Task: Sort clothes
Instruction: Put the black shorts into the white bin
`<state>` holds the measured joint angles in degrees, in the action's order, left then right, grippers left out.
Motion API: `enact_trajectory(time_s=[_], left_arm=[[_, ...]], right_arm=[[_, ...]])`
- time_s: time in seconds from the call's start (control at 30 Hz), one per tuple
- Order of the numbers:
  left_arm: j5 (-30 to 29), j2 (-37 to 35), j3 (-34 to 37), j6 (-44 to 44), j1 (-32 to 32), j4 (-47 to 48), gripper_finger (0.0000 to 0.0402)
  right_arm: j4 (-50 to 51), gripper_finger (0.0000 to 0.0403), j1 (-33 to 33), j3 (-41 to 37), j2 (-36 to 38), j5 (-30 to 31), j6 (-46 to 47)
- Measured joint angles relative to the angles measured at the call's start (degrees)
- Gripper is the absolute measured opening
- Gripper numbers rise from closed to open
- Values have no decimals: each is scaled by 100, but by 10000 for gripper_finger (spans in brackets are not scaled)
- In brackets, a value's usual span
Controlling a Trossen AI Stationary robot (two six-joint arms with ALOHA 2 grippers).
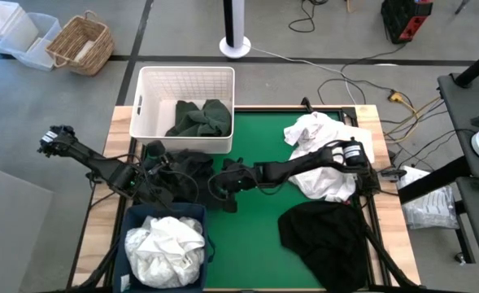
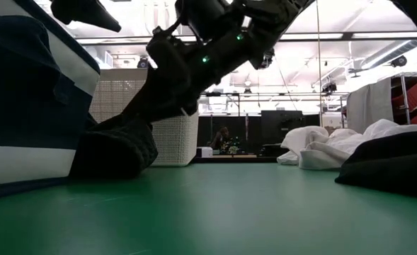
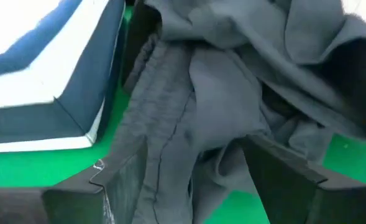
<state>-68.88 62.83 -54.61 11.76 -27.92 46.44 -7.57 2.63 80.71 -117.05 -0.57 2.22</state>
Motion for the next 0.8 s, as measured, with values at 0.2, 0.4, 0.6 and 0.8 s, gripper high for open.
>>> enact_trajectory(time_s=[0.2,0.4,0.6,0.8], left_arm=[[68,0,0,76,0,16,117],[63,0,0,82,0,15,117],[61,0,0,82,0,14,117],[57,0,0,108,0,13,117]], right_arm=[[-49,232,4,24,-163,-16,29],[-23,172,4,16,-287,-14,39],[126,59,10,-22,-197,-15,-18],[1117,11,11,-23,226,73,-94]])
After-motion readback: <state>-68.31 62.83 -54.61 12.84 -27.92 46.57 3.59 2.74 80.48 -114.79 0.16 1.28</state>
